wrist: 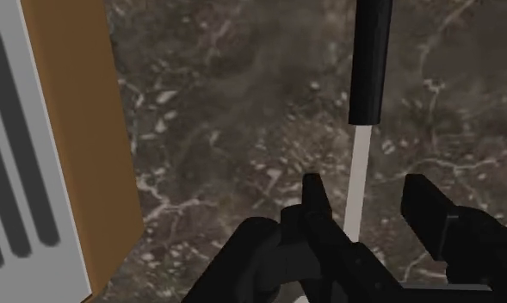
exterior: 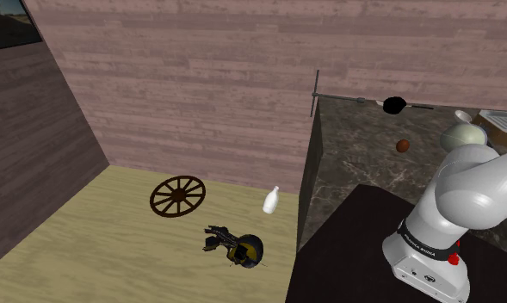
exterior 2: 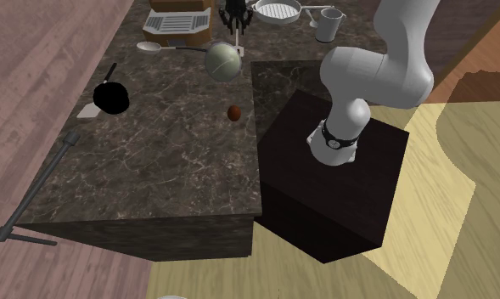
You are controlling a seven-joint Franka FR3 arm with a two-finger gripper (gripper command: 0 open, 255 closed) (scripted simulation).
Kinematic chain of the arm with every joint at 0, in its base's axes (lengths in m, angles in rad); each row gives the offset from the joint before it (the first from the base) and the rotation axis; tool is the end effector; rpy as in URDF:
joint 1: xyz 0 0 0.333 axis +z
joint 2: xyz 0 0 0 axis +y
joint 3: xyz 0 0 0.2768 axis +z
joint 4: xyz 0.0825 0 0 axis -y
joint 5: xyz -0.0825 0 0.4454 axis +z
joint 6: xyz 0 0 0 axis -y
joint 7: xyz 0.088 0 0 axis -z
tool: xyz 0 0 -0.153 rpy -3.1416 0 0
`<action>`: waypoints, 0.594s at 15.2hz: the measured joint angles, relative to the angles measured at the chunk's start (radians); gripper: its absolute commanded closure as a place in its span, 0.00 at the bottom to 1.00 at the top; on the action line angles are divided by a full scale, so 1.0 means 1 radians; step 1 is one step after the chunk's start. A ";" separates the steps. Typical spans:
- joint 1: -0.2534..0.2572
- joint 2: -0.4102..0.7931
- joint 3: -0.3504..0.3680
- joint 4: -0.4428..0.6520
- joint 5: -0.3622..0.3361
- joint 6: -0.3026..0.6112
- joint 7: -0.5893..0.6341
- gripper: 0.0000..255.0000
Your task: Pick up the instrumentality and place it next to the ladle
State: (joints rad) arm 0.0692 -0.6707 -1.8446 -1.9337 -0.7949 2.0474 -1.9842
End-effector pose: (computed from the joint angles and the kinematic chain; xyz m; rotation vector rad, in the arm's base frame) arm -0.1957 -0.6157 0.2472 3.0113 0.8303 -0.1002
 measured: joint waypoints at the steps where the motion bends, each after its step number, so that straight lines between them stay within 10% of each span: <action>1: 0.000 0.000 0.000 0.000 0.000 0.000 0.000 0.00; 9: -0.043 0.040 0.073 0.033 0.057 -0.065 -0.031 0.00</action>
State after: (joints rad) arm 0.0262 -0.6305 -1.7718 -1.9008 -0.7378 1.9825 -2.0153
